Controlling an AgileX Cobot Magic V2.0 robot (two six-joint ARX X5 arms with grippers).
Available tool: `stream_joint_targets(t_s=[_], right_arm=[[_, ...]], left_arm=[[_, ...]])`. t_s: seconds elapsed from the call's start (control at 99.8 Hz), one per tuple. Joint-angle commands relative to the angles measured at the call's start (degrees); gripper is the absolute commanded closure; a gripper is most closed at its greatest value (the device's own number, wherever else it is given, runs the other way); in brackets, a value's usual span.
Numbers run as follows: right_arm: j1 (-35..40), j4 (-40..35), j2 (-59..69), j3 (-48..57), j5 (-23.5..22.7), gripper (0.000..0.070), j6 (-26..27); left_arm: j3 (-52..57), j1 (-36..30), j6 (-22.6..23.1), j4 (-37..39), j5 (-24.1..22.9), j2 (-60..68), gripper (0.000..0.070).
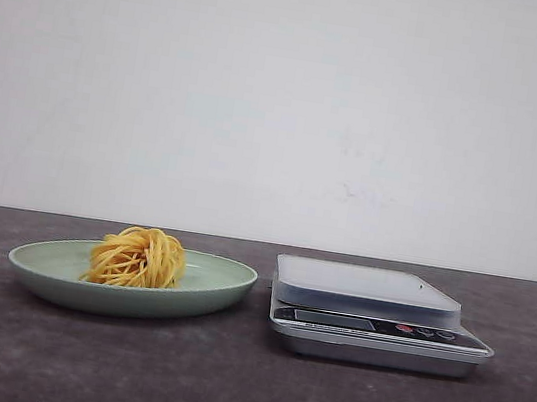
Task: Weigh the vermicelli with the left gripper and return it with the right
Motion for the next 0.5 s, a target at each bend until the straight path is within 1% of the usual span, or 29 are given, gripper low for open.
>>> stream_joint_targets(t_s=[0.0,0.341,0.381,0.491], right_arm=[[0.6,0.5,-0.1,0.5,0.1,0.0695,0.8],[0.6,0.5,-0.1,0.5,0.1,0.0695,0.8],[0.6,0.5,-0.1,0.5,0.1,0.0695,0.8],[0.6,0.5,-0.1,0.5,0.1,0.0695,0.8]], left_arm=[[0.3,-0.4,0.2,0.7,-0.1,0.2,0.07],[0.3,0.4,0.3,0.7,-0.1,-0.4,0.07],[0.3,1.7,1.8,1.1,-0.1,-0.5,0.07],[-1.3,9.7,2.0,3.8,0.3,-1.0,0.07]])
